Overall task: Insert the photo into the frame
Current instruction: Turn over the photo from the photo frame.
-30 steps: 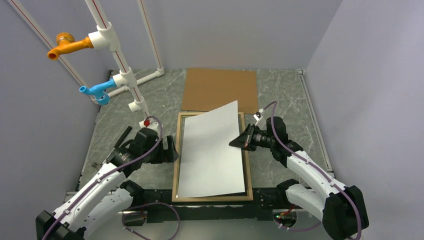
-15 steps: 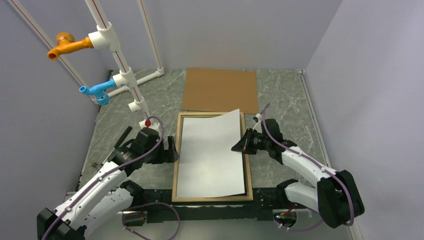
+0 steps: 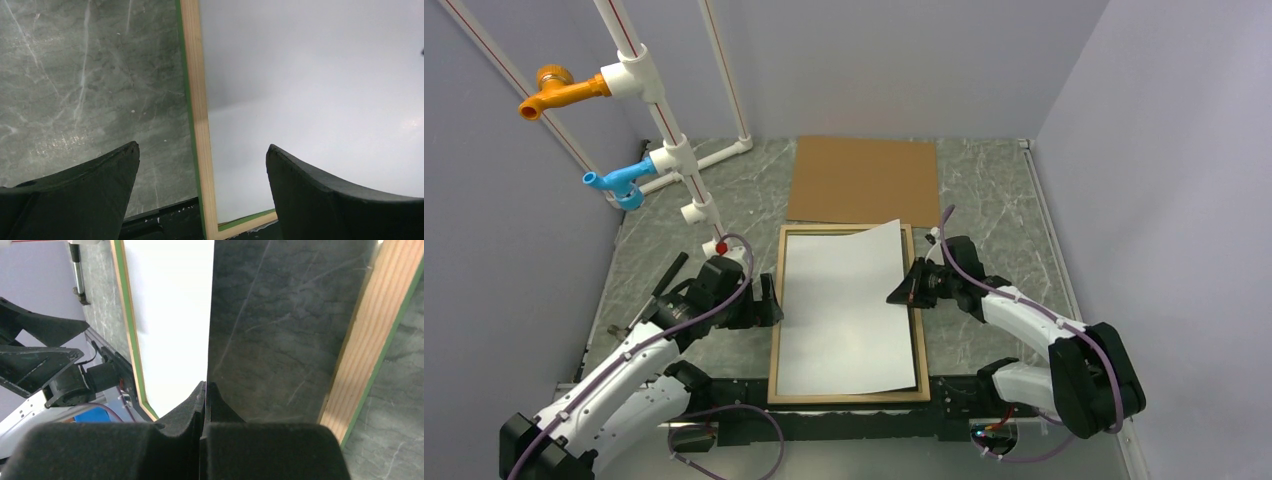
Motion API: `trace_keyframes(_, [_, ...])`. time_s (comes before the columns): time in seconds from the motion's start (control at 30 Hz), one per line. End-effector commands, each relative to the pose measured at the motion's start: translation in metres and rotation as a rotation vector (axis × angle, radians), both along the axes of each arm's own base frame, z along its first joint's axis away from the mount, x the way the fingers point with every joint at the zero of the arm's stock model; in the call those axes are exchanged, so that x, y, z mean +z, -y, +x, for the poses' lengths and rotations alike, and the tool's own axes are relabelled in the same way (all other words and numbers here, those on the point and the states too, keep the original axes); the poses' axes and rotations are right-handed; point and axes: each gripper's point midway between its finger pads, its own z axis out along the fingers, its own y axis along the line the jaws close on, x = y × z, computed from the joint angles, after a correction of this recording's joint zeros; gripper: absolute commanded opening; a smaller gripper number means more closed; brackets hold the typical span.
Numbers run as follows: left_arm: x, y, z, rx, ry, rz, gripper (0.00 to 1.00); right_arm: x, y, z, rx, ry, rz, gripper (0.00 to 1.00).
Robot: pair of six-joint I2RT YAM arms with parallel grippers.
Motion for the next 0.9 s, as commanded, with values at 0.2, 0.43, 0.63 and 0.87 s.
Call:
trace_keyframes(0.2, [0.000,0.004,0.004,-0.014,0.005,-0.007,0.99,0.017,-0.009,0.022,0.027,0.098,0.021,0.00])
trace_keyframes(0.43, [-0.002,0.004,0.005,-0.015,-0.002,0.002,0.99,0.001,-0.005,0.009,-0.006,0.050,0.035,0.00])
trace_keyframes(0.63, [-0.004,0.004,0.005,-0.018,-0.007,0.003,0.99,-0.007,-0.006,0.005,-0.014,0.023,0.046,0.00])
trace_keyframes(0.87, [-0.006,0.004,0.004,-0.017,-0.011,0.004,0.99,-0.009,-0.003,0.009,-0.012,0.024,0.006,0.24])
